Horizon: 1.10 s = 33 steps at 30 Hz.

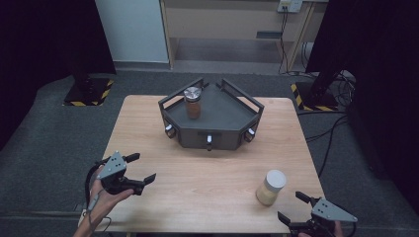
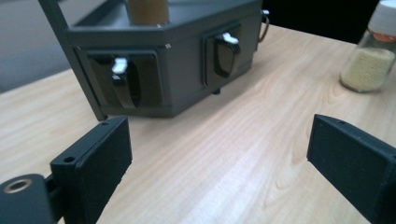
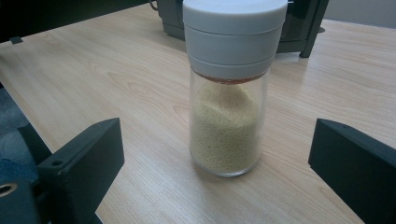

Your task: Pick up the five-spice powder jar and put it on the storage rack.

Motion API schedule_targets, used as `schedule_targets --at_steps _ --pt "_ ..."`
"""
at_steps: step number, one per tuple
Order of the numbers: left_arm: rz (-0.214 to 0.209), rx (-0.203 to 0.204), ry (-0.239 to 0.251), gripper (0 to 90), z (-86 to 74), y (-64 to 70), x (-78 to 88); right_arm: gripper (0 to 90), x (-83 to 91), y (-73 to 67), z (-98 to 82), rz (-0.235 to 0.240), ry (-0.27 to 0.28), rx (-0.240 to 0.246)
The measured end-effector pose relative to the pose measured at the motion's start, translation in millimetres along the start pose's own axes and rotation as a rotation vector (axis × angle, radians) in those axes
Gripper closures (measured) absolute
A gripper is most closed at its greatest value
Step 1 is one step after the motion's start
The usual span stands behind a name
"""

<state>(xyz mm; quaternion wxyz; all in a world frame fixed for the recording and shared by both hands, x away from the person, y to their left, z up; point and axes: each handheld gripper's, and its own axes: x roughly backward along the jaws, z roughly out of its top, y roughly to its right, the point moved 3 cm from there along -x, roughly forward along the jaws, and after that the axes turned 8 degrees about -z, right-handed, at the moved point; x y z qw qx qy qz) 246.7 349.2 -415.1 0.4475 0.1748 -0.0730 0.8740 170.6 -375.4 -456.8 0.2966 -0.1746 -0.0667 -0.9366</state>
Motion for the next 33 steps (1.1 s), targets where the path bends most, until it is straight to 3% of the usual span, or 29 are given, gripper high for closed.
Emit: schedule_targets --at_steps 9,15,20,33 --pt "0.016 0.045 -0.012 5.3 -22.1 10.6 11.6 4.1 0.3 -0.8 0.4 0.000 0.000 0.002" --pt "0.015 0.092 0.022 5.3 -34.7 17.4 19.9 4.1 0.3 -0.9 0.3 -0.002 0.001 0.002" --pt "0.028 0.062 0.001 5.1 -35.7 25.6 23.0 4.1 0.6 -1.4 0.3 -0.006 0.003 0.004" --pt "0.037 0.082 0.038 5.2 -49.7 27.8 23.5 4.0 1.3 -2.4 0.2 -0.013 0.006 0.003"
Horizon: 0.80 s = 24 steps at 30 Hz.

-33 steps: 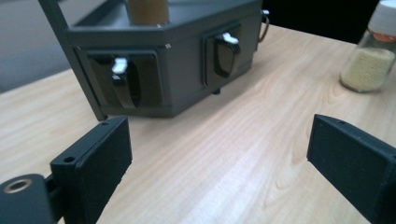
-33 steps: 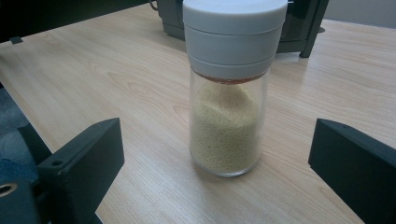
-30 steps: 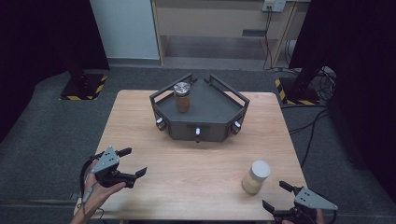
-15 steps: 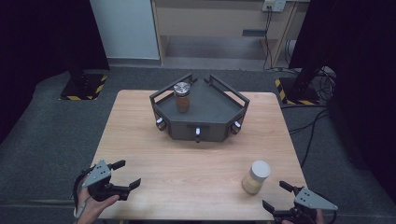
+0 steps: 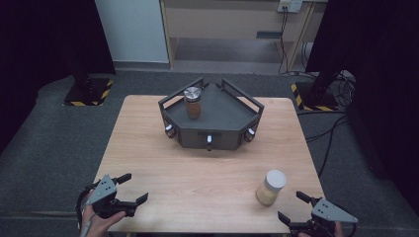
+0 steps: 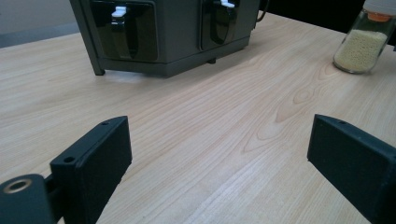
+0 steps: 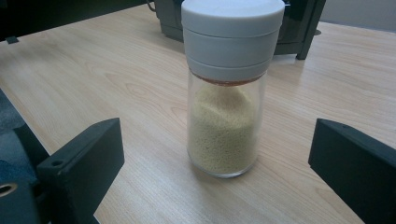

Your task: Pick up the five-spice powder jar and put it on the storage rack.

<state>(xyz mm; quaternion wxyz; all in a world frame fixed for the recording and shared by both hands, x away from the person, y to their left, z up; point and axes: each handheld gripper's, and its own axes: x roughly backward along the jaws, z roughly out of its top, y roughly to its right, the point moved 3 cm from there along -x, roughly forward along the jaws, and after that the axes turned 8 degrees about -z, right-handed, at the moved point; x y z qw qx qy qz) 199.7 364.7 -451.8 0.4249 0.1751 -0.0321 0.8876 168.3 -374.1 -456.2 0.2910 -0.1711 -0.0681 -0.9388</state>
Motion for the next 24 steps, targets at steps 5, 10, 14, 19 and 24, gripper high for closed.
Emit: schedule_targets --at_steps 5,10,14,19,24 --pt "0.003 -0.003 0.020 5.0 -2.0 -1.6 1.2 4.0 0.1 0.2 -0.2 0.001 0.007 0.005" --pt "-0.002 -0.009 0.035 4.5 -3.1 -1.9 2.4 3.9 0.6 0.1 -0.5 -0.004 0.010 0.003" --pt "-0.013 0.008 0.049 3.9 -4.9 -3.6 3.1 3.7 0.5 -0.6 -0.4 -0.012 0.012 0.000" --pt "-0.018 0.026 0.070 2.5 -7.0 -5.6 5.2 3.5 1.7 -0.6 -1.2 -0.025 0.024 -0.007" --pt "-0.032 0.018 0.075 1.6 -6.9 -4.8 5.9 3.2 3.9 -0.1 -3.1 -0.036 0.048 -0.010"
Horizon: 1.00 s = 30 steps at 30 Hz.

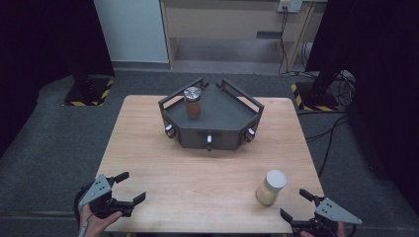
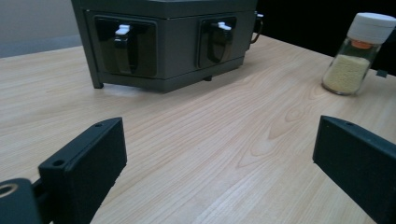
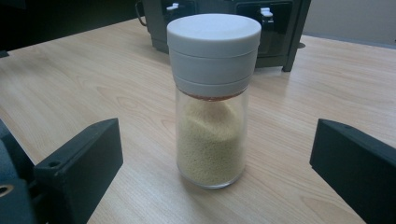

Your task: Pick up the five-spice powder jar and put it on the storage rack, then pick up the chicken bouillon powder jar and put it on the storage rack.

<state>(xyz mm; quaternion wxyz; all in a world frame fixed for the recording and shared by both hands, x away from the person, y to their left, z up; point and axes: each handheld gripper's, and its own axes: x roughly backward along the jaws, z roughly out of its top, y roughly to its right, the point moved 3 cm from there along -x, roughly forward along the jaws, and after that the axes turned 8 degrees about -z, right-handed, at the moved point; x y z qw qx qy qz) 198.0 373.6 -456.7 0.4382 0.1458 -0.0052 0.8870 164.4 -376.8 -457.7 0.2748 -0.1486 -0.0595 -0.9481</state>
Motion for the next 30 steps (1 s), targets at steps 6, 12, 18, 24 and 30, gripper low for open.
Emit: schedule_targets --at_steps 6,12,18,24,30 --pt "-0.026 0.005 -0.005 0.8 0.4 -3.9 -1.1 3.0 0.2 0.0 -0.4 -0.006 0.001 -0.003" --pt "-0.049 0.002 -0.007 0.7 0.6 -4.5 -1.9 2.1 5.1 1.8 -0.5 -0.011 0.046 -0.023" --pt "-0.063 0.011 -0.013 0.4 0.8 -7.1 -3.9 0.9 14.0 5.4 11.6 -0.011 0.072 -0.030" --pt "-0.067 0.001 -0.016 0.5 1.3 -6.4 -3.8 0.9 21.7 9.3 32.4 0.016 0.071 -0.004" --pt "-0.071 0.001 -0.020 0.5 1.1 -7.4 -4.3 1.0 29.4 11.5 49.8 0.005 0.067 -0.004"
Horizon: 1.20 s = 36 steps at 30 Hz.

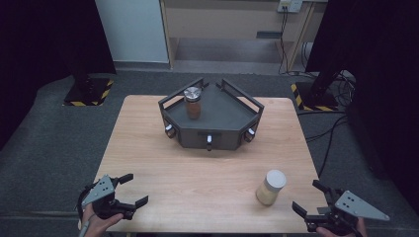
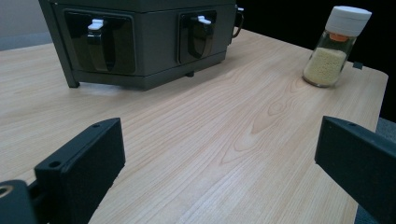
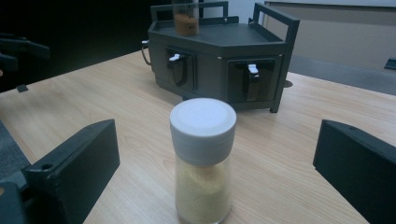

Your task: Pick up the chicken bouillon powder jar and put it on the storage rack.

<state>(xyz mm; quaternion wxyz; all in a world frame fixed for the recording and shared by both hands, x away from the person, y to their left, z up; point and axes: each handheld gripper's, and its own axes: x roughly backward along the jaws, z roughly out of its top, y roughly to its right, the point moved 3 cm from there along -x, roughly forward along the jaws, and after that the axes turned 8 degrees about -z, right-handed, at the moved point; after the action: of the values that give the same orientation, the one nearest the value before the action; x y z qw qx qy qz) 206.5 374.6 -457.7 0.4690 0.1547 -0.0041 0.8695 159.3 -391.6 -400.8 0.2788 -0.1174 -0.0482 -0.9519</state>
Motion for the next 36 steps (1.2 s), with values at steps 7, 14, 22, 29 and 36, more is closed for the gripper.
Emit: schedule_targets --at_steps 7,14,22,29,36 --pt "-0.001 -0.004 0.010 0.5 -0.5 1.2 2.1 1.0 8.5 4.6 21.5 -0.007 -0.024 0.014" --pt "-0.009 -0.008 0.001 0.5 0.3 1.3 0.4 1.0 14.6 9.1 45.0 -0.005 -0.055 0.008" --pt "-0.005 -0.008 0.001 0.5 0.6 2.6 0.8 1.2 13.2 10.4 72.2 0.022 -0.115 0.032" --pt "0.001 -0.007 -0.004 0.5 0.8 3.2 0.5 1.7 3.3 11.9 84.1 0.056 -0.166 0.050" --pt "0.001 -0.009 -0.005 0.5 0.9 3.6 0.5 2.4 -13.1 13.7 86.2 0.083 -0.201 0.064"
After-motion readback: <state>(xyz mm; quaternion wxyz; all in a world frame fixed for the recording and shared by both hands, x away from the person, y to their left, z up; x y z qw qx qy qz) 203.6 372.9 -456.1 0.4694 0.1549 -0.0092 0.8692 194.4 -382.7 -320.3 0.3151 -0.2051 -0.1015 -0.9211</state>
